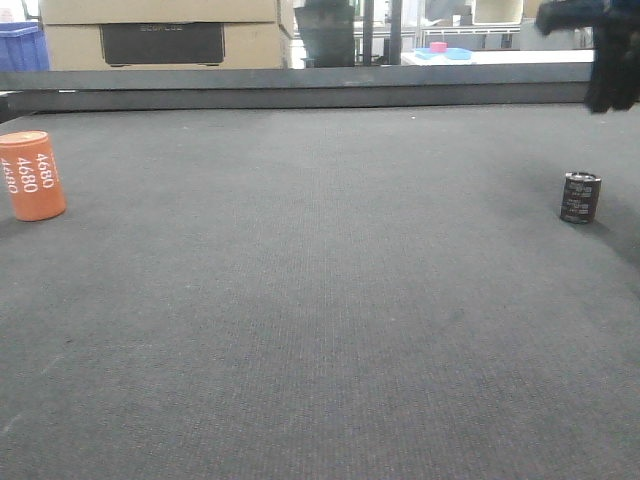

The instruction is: Place cylindrical capacitor in blue bin on shelf

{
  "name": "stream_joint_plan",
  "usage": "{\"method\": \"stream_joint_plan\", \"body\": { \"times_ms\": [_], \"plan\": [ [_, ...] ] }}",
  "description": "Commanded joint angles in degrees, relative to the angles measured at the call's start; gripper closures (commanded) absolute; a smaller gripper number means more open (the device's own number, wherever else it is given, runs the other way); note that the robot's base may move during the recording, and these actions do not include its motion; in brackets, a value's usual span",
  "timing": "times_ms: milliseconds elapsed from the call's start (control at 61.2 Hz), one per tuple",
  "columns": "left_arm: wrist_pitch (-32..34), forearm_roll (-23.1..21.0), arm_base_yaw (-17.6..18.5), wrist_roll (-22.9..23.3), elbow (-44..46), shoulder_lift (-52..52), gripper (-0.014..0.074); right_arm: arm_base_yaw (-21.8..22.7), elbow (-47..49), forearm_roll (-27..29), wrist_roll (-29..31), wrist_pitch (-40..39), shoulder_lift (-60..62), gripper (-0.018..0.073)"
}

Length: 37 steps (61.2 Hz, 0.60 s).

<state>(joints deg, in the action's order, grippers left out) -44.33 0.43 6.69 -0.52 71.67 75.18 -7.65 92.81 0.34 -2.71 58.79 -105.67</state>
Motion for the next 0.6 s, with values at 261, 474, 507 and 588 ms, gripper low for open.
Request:
{"method": "stream_joint_plan", "body": {
  "times_ms": [261,474,507,588],
  "plan": [
    [0.16,-0.43,-0.23,0.16,0.35,-0.13,0.0707,-0.30,2.62,-1.04,0.34,1.92,-6.45,0.0240],
    [0.37,-0.43,-0.23,0.16,-0.21,-0.10,0.0707,-0.38,2.62,-1.04,0.34,2.43,-9.39,0.0208],
    [0.37,-0.43,-0.23,0.16,-0.21,-0.10,0.0707,-0.38,2.62,-0.92,0.34,2.43,-9.79,0.0208],
    [0.37,-0.43,-0.23,0.16,-0.21,-0.10,0.0707,-0.38,2.62,-0.34,0.34,2.26,-10.45,0.0208]
  ]
}}
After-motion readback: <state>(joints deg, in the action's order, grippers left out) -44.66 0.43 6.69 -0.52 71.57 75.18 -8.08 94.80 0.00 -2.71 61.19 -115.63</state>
